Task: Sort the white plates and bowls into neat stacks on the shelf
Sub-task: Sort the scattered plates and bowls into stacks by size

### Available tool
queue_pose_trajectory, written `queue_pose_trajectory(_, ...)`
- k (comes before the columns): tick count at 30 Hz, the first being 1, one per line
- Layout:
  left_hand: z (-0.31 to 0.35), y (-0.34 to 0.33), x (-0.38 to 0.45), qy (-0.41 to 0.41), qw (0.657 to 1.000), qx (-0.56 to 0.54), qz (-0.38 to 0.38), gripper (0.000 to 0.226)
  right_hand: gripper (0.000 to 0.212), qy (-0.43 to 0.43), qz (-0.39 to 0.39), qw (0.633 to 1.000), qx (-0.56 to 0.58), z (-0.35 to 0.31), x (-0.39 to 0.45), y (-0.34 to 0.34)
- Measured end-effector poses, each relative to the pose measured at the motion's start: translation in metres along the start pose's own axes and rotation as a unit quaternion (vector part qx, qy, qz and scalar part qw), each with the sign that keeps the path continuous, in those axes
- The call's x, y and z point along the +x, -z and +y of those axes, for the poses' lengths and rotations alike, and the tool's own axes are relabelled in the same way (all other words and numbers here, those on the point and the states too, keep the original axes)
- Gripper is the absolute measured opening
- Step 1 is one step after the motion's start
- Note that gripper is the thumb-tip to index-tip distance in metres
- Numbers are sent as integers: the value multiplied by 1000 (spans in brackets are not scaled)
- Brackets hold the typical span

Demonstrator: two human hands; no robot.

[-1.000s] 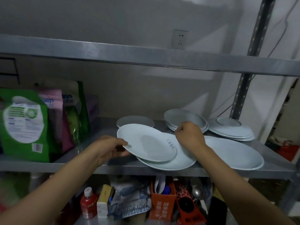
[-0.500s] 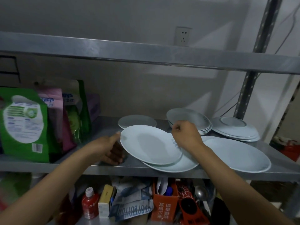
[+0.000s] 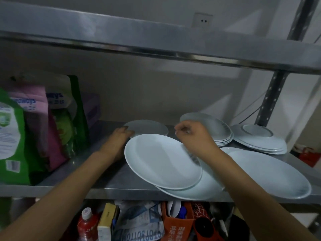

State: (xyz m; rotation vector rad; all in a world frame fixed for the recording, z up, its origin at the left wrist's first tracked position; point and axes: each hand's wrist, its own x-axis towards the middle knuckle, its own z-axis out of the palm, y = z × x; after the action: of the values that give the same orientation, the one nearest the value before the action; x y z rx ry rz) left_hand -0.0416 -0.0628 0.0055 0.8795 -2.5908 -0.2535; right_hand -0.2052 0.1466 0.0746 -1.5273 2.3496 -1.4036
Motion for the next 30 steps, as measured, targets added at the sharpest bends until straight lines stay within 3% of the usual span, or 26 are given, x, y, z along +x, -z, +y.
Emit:
queue_pose_trajectory(7,-3,-2,18,-7,998,61,-8,14,14,33,-7,999,-6,2,9,-12)
queue_pose_trajectory(14,6,4,22,-80,978,74,176,9,13,28,12,999,36,3,13,-7)
queue_pose_trajectory(17,0,14,21,-82,971,54,219,29,15,26,24,998,42,-1,12,-1)
queue_pose_trajectory(22,13,46,14,-96,947,37,306,31,21,38,30,998,36,-7,7,7)
queue_pose_trajectory(25,30,64,2,-124,934,47,331,33,23,4,51,991,121,-14,6,13)
queue_pose_trajectory(30,60,77,-21,-217,903,28,371,27,28,-137,78,932,328,-25,0,30)
